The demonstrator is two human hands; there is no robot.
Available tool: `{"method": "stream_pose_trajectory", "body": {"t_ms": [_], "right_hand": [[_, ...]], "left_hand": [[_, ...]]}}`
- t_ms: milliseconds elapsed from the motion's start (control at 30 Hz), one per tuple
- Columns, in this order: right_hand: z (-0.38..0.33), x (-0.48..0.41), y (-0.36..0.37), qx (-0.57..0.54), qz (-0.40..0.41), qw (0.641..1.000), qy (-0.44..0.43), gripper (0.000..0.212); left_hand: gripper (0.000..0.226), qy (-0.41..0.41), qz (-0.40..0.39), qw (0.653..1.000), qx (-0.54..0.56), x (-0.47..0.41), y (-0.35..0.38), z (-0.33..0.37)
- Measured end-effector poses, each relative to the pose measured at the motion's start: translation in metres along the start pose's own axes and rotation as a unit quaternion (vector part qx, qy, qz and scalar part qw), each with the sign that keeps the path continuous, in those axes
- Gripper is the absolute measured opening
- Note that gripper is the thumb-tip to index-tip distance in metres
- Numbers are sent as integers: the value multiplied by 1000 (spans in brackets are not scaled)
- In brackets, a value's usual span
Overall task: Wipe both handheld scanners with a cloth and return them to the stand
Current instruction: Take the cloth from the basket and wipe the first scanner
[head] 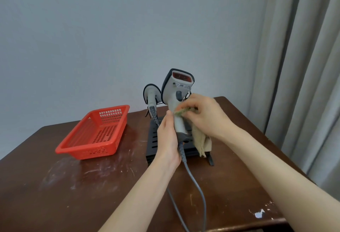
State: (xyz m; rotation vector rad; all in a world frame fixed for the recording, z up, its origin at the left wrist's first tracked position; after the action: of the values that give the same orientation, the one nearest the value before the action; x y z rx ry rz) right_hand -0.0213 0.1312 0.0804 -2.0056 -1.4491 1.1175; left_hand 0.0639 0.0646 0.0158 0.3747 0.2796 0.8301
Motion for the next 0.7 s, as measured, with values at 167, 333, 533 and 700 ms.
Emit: {"method": "stream_pose_trajectory", "body": {"t_ms": [167, 333, 533, 700], "right_hand": [[2, 4, 4, 36, -141, 989, 4, 23], [5, -2, -1, -3, -13, 1000, 16, 21], [21, 4, -8, 32, -94, 994, 53, 31], [26, 7, -4, -47, 8, 996, 75, 30]], "left_hand": [[34, 9, 13, 1000, -24, 4, -5, -1], [31, 6, -13, 1000, -19, 3, -1, 4], [29, -27, -15, 997, 76, 1, -17, 10], [29, -89, -70, 982, 153, 0, -22, 15]]}}
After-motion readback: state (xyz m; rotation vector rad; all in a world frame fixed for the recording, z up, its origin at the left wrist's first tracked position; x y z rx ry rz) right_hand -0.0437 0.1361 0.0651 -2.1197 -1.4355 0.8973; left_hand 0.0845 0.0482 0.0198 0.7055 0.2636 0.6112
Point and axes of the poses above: each hand's wrist, its own x-axis away from the middle knuckle, its own y-axis out of the palm, z = x × y, the point moved 3 cm from there along -x, towards the middle knuckle, and after that the axes turned 14 degrees about -z, right-handed, at the moved point
